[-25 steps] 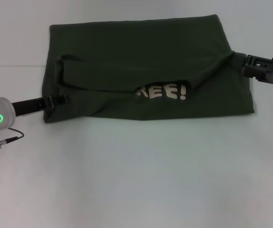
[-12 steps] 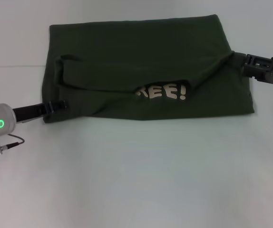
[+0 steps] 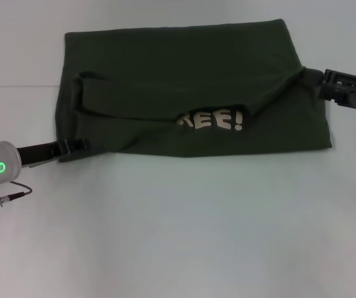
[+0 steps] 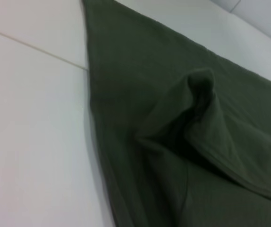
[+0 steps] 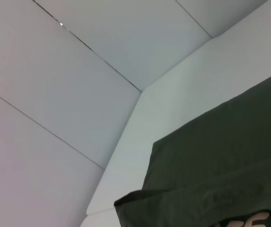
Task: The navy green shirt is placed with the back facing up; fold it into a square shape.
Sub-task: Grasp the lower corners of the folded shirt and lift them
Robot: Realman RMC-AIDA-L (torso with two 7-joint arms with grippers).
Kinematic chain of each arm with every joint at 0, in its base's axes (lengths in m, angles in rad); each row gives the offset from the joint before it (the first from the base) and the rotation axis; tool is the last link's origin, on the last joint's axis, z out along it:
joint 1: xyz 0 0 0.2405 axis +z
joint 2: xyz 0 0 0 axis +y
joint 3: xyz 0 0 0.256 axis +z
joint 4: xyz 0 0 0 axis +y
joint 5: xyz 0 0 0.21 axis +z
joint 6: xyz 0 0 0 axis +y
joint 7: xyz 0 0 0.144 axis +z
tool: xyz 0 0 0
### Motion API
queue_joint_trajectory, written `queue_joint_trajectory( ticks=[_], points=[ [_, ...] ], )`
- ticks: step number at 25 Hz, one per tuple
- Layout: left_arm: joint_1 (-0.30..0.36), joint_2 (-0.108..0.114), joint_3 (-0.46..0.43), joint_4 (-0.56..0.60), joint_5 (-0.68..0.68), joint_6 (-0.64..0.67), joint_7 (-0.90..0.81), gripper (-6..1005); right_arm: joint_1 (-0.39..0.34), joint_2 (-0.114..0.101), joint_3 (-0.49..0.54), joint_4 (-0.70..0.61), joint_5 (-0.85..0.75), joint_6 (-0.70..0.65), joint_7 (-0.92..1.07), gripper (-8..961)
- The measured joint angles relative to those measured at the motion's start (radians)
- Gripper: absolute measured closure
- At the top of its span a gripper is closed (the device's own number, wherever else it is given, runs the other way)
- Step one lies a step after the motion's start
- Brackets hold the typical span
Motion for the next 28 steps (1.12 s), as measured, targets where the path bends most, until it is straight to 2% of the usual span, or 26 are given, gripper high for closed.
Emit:
queue_joint_trajectory(
  ticks=[5, 10, 13, 19, 23, 25, 28],
  points=[
    [0.004, -0.003, -0.001, 0.025, 0.019, 0.007, -0.022, 427, 0.0, 0.0, 0.028, 0.001, 0.0, -0.01, -0.001, 144],
    [0.004, -0.003, 0.001, 0.028, 0.02, 0.016, -0.024, 643, 0.002, 0.0, 0.034, 0.005, 0.0, -0.011, -0.002, 144],
    [0.006, -0.004, 0.001, 0.039, 0.021, 0.022, -0.024, 849, 0.006, 0.0, 0.034, 0.005, 0.0, -0.012, 0.0, 143],
    [0.008, -0.003, -0.007, 0.053, 0.021, 0.045, -0.026, 933, 0.011, -0.006, 0.027, 0.005, -0.003, -0.012, 0.005, 143],
    [0.003, 0.008, -0.008, 0.067, 0.021, 0.082, -0.061, 989, 0.02, -0.024, 0.009, 0.005, -0.047, -0.018, 0.028, 143],
    [0.0, 0.018, -0.009, 0.08, 0.021, 0.107, -0.095, 1002, 0.035, -0.045, -0.014, 0.005, -0.099, -0.024, 0.052, 143],
    [-0.011, 0.047, -0.014, 0.101, 0.03, 0.153, -0.18, 999, 0.068, -0.076, -0.036, 0.005, -0.2, -0.025, 0.097, 143]
  ],
)
